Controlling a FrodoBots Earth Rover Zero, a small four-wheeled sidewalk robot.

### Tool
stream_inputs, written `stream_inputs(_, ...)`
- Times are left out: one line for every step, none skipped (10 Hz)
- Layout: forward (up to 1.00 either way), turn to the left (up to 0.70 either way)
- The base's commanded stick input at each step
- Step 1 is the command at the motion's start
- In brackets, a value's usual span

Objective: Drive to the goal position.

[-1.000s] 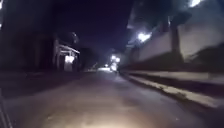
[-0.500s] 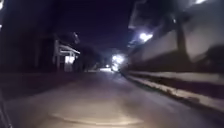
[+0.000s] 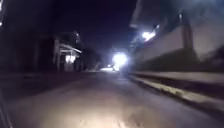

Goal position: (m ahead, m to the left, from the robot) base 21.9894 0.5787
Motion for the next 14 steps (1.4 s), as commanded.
stream_inputs(0.7, 0.0)
stream_inputs(0.7, 0.0)
stream_inputs(0.7, 0.0)
stream_inputs(0.7, 0.0)
stream_inputs(0.7, 0.0)
stream_inputs(0.7, 0.0)
stream_inputs(0.7, 0.0)
stream_inputs(0.7, 0.0)
stream_inputs(0.7, 0.0)
stream_inputs(0.7, -0.35)
stream_inputs(0.7, -0.35)
stream_inputs(0.7, -0.35)
stream_inputs(0.7, -0.35)
stream_inputs(0.7, -0.35)
